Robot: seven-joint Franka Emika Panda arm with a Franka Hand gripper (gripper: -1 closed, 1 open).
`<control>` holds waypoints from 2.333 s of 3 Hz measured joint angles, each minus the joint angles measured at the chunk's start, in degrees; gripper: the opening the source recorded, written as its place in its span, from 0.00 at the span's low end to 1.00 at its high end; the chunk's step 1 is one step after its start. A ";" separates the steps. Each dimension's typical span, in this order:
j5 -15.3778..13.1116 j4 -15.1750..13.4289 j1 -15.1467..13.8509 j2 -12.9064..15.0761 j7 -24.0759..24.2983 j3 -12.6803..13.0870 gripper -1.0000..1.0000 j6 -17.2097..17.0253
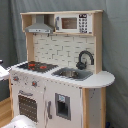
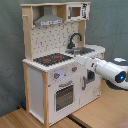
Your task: Play with the kitchen
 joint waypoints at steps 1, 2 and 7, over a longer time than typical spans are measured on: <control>0.02 -0.34 0.00 0.29 -6.28 -0.53 1.00 0.35; 0.08 -0.91 -0.01 0.29 -12.73 -2.04 1.00 0.74; 0.18 -1.26 -0.33 8.45 -37.47 -17.94 1.00 7.05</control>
